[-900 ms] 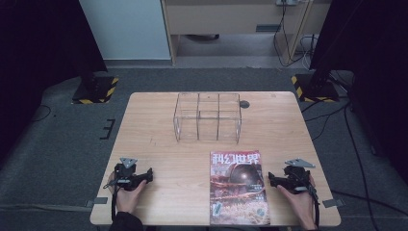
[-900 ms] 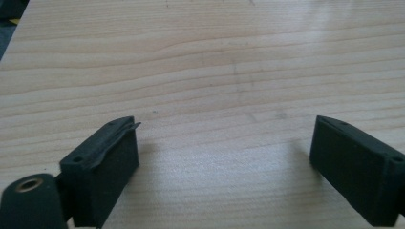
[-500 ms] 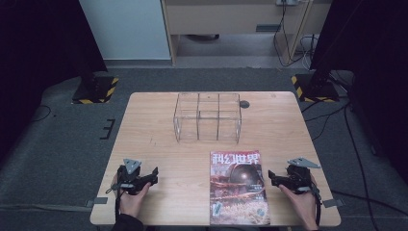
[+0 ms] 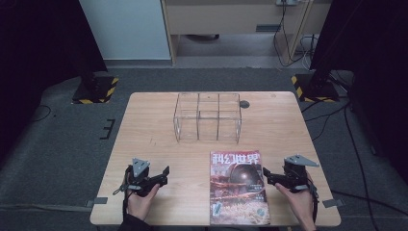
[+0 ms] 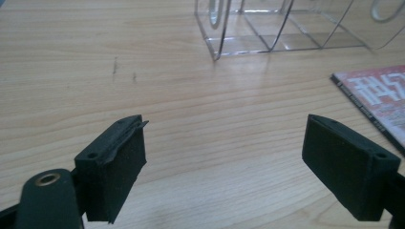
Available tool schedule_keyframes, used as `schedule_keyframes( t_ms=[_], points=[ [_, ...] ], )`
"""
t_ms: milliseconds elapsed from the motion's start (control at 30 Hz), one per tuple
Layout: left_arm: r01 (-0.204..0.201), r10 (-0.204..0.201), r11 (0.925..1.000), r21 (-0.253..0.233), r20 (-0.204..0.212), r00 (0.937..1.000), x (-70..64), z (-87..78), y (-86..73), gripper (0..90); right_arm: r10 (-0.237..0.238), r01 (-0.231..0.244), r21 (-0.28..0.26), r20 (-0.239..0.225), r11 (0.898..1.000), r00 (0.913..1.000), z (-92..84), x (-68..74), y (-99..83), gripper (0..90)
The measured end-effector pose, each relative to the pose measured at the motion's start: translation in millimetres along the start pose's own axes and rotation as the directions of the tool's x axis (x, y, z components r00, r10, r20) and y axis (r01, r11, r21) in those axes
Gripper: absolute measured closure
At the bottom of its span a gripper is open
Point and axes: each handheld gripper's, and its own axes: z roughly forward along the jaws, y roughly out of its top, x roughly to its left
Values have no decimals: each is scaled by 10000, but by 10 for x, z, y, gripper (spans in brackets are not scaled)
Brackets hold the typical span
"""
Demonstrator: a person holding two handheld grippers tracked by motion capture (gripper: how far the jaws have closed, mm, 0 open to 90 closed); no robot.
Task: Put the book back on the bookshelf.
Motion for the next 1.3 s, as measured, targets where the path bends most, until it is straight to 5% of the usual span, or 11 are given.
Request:
schedule_keyframes(
  t_ms=[600, 1300],
  points=[
    [-626, 630, 9980, -73, 915, 9938, -544, 124, 155, 147, -38, 20, -334, -547, 9994, 9985, 16, 157, 147, 111],
    [-2018, 1807, 9757, 851, 2077, 9614, -1140, 353, -169, 240, -174, 243, 681, -1006, 9974, 9948, 169, 209, -135, 180]
  ],
)
